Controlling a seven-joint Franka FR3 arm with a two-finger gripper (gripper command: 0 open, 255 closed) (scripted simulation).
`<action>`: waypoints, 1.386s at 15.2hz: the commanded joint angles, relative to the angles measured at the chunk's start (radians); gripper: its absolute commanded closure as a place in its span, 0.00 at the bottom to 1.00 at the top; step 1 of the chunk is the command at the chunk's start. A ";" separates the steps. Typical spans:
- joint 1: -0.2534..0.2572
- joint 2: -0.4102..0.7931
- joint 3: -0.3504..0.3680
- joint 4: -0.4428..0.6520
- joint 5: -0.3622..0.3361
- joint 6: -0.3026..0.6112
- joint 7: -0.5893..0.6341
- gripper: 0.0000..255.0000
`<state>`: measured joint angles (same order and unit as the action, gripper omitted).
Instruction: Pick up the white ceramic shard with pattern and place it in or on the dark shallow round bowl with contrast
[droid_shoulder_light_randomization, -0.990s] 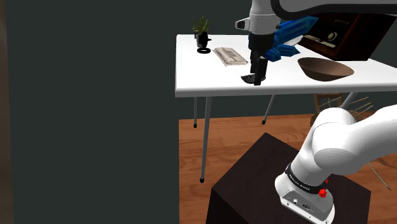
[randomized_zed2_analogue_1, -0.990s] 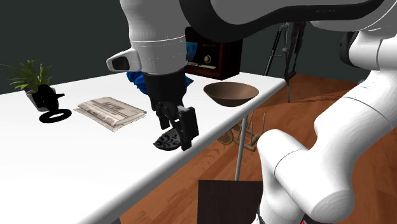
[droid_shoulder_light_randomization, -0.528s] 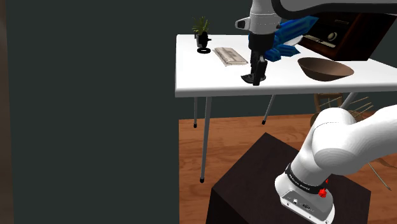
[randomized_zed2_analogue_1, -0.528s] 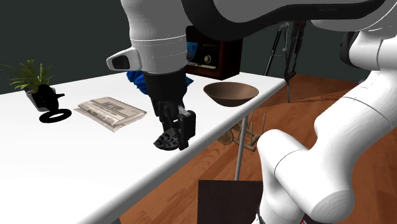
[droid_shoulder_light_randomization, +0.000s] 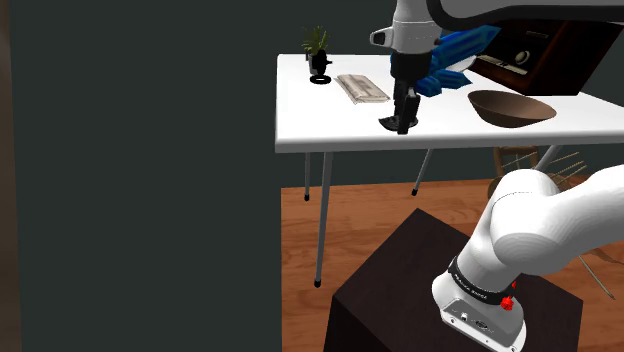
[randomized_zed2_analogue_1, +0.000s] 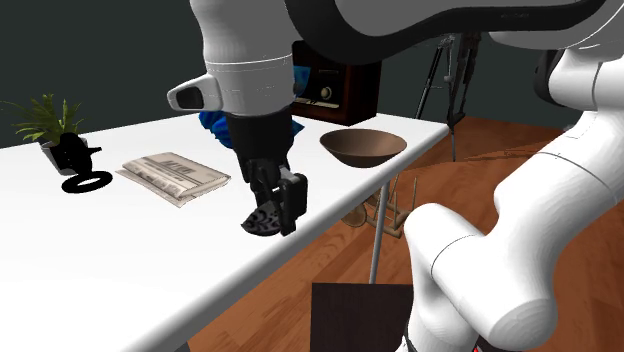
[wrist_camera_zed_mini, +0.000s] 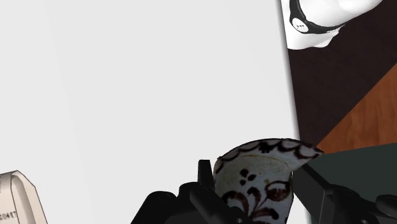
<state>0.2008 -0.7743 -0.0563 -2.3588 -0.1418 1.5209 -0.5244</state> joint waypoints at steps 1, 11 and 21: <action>-0.002 0.006 -0.001 0.013 -0.002 -0.012 -0.001 1.00; -0.002 0.050 0.006 0.177 0.002 -0.132 -0.015 1.00; -0.002 0.110 0.011 0.359 0.004 -0.253 -0.030 1.00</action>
<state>0.1989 -0.6725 -0.0448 -2.0190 -0.1376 1.2791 -0.5518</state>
